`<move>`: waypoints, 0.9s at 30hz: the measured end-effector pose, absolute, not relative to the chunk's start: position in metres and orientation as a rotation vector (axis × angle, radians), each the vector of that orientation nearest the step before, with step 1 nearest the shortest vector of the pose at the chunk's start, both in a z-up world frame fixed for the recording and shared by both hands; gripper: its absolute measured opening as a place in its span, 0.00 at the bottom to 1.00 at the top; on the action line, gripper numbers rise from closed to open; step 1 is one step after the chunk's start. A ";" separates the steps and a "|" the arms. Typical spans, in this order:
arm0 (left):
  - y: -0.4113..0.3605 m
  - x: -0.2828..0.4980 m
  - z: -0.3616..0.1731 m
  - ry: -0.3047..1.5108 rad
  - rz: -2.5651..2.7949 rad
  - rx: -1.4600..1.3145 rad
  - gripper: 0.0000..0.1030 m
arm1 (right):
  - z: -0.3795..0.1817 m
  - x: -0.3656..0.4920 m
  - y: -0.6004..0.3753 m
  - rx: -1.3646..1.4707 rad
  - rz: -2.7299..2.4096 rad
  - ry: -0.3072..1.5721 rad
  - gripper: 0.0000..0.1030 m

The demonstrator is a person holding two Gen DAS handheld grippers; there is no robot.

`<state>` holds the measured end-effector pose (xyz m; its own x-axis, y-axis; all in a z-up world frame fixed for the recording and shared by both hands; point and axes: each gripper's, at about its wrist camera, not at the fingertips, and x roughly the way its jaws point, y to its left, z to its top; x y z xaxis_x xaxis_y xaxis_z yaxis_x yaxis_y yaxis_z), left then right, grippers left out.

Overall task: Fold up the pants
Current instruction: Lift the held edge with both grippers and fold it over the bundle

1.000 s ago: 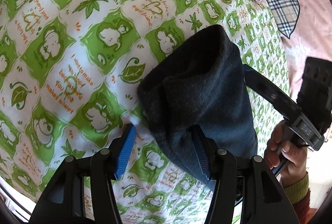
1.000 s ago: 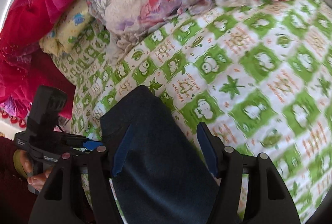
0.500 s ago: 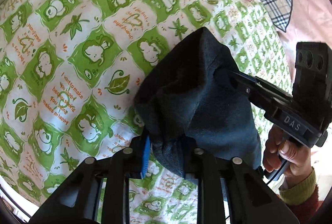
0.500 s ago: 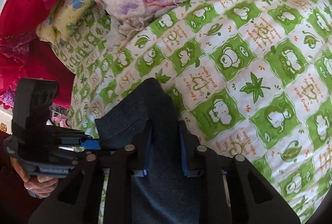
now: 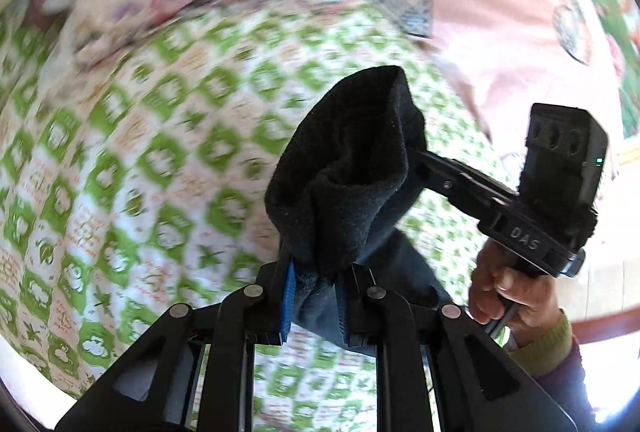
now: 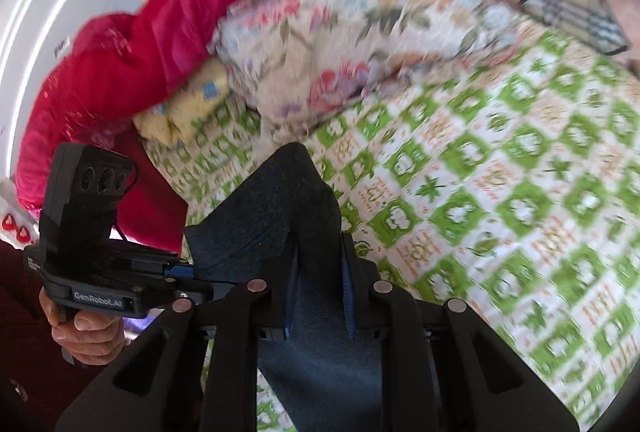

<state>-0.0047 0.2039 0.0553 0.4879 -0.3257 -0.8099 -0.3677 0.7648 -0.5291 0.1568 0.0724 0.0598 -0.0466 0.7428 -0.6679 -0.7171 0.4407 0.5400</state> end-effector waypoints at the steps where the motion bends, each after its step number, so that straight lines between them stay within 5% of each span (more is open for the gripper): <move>1: 0.194 -0.001 0.064 1.079 0.004 -0.715 0.16 | 0.064 0.156 0.065 0.044 1.174 1.092 0.19; 12: 0.082 0.014 0.112 1.074 -0.238 -0.479 0.16 | 0.087 0.130 -0.053 0.254 1.033 0.958 0.19; 27: -0.063 0.012 0.087 1.174 -0.453 -0.193 0.16 | 0.060 0.066 -0.191 0.471 0.815 0.873 0.19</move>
